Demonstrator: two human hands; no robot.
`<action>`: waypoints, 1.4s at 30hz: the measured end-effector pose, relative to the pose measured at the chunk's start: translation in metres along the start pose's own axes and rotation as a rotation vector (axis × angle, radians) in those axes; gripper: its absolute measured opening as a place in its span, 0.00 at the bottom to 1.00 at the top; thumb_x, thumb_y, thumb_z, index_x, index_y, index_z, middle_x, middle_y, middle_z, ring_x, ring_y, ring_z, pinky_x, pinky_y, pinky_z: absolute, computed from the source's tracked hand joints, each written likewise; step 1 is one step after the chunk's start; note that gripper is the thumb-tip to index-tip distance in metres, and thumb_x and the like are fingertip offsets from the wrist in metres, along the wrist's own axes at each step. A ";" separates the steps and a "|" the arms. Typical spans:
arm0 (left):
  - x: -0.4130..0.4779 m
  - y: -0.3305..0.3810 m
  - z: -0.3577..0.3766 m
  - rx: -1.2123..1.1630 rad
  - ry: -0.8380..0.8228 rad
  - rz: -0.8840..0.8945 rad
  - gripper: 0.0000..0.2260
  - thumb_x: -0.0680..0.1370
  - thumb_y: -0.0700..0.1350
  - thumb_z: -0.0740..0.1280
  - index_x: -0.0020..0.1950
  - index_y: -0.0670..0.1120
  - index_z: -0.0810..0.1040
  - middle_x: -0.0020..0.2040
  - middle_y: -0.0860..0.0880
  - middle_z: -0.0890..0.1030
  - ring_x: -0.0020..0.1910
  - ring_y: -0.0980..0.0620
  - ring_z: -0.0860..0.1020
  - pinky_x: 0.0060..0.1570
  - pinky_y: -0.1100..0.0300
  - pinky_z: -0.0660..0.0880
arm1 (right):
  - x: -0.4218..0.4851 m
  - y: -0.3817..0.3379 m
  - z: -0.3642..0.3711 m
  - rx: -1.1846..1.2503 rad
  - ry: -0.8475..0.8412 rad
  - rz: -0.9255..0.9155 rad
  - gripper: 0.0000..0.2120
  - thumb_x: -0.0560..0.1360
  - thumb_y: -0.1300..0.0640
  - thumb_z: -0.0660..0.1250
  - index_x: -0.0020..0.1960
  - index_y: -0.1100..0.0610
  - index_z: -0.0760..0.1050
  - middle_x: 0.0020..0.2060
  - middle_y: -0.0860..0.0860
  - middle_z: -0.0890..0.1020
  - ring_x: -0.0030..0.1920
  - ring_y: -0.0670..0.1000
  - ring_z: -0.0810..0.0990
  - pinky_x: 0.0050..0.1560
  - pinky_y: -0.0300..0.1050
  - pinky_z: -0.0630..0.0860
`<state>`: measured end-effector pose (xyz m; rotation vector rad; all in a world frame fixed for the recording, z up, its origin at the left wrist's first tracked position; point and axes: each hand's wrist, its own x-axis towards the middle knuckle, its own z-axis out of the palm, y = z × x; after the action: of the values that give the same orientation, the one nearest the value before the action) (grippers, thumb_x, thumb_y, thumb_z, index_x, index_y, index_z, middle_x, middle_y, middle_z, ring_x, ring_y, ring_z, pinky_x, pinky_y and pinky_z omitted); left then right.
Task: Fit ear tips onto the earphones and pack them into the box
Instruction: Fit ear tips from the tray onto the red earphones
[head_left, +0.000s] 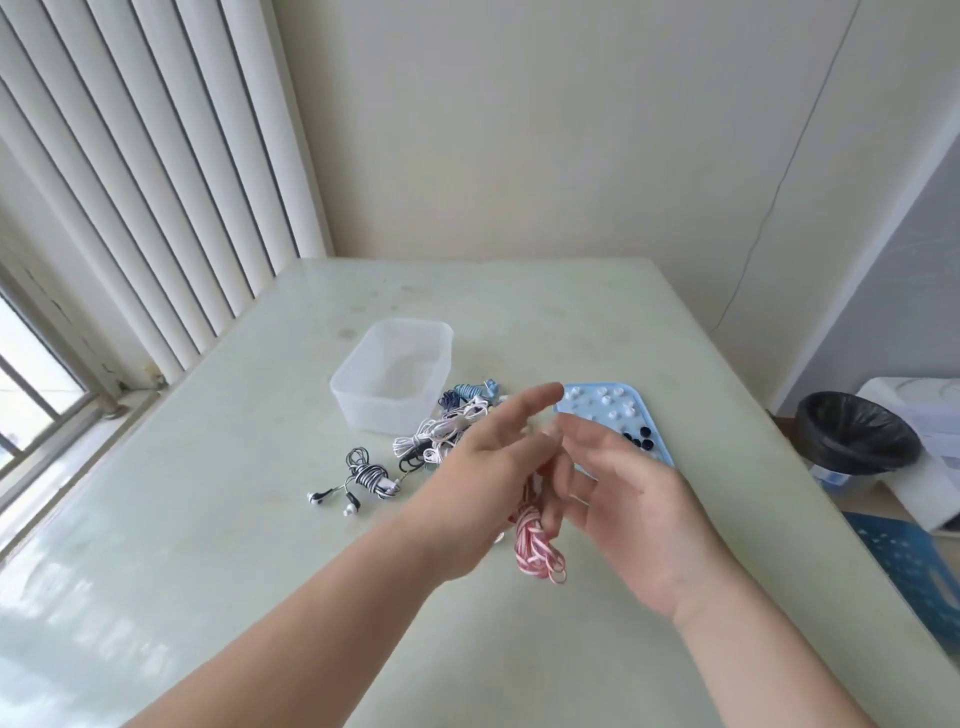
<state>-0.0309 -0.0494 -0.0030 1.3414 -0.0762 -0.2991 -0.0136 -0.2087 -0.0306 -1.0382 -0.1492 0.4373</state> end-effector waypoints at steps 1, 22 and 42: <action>0.001 -0.004 0.003 -0.010 -0.034 -0.017 0.17 0.86 0.39 0.58 0.73 0.51 0.72 0.36 0.42 0.77 0.26 0.46 0.73 0.32 0.57 0.71 | -0.003 0.003 -0.003 0.002 0.028 -0.002 0.17 0.81 0.61 0.60 0.68 0.64 0.75 0.38 0.55 0.78 0.38 0.58 0.81 0.49 0.53 0.77; 0.007 -0.018 -0.005 -0.231 0.063 -0.110 0.18 0.81 0.29 0.60 0.70 0.40 0.73 0.62 0.34 0.82 0.56 0.42 0.82 0.59 0.49 0.81 | -0.006 0.016 -0.021 -0.065 0.348 -0.066 0.09 0.81 0.66 0.66 0.60 0.61 0.79 0.48 0.58 0.88 0.47 0.57 0.86 0.44 0.51 0.83; 0.009 -0.028 -0.018 0.598 0.133 0.005 0.04 0.81 0.46 0.72 0.52 0.53 0.87 0.40 0.49 0.87 0.38 0.49 0.86 0.36 0.64 0.73 | -0.010 -0.004 -0.034 0.012 0.385 -0.240 0.06 0.81 0.62 0.65 0.55 0.61 0.80 0.37 0.55 0.80 0.36 0.53 0.79 0.40 0.46 0.81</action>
<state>-0.0228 -0.0401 -0.0349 1.9510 -0.0595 -0.1859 -0.0108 -0.2420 -0.0436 -1.0595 0.0727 0.0172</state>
